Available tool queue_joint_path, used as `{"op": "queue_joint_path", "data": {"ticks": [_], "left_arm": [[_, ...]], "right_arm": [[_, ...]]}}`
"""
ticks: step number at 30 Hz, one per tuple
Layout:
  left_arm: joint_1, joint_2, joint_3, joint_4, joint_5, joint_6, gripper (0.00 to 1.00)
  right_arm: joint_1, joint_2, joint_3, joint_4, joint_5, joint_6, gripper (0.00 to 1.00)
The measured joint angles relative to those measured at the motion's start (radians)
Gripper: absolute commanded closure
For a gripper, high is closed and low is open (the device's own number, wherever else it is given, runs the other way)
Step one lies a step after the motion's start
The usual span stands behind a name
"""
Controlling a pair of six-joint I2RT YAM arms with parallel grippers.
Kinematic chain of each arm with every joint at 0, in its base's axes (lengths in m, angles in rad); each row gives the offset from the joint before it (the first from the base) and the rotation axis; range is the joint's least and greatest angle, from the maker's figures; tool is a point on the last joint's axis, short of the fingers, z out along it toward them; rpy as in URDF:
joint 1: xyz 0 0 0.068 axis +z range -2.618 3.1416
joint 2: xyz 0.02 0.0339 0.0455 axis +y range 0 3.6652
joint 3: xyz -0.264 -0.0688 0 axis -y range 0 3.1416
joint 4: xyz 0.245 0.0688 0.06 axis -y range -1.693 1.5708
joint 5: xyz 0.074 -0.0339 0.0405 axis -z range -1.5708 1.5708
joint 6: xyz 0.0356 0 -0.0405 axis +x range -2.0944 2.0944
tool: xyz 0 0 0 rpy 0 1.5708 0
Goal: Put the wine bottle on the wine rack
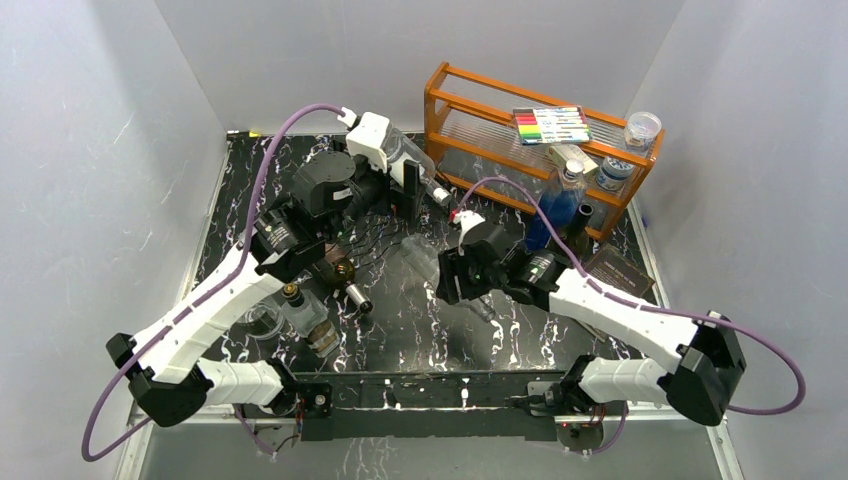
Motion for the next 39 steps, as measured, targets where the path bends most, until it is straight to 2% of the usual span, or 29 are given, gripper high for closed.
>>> {"op": "queue_joint_path", "data": {"ticks": [11, 27, 39], "left_arm": [[0.001, -0.005, -0.002, -0.013, 0.099, -0.069, 0.02], [0.001, -0.025, -0.002, -0.035, 0.175, -0.087, 0.02], [0.001, -0.034, -0.002, -0.061, 0.248, -0.127, 0.02]], "right_arm": [[0.107, 0.198, -0.011, 0.202, 0.067, 0.069, 1.0], [0.149, 0.395, 0.03, 0.442, 0.101, 0.088, 1.0], [0.161, 0.676, 0.153, 0.703, 0.214, -0.043, 1.0]]}}
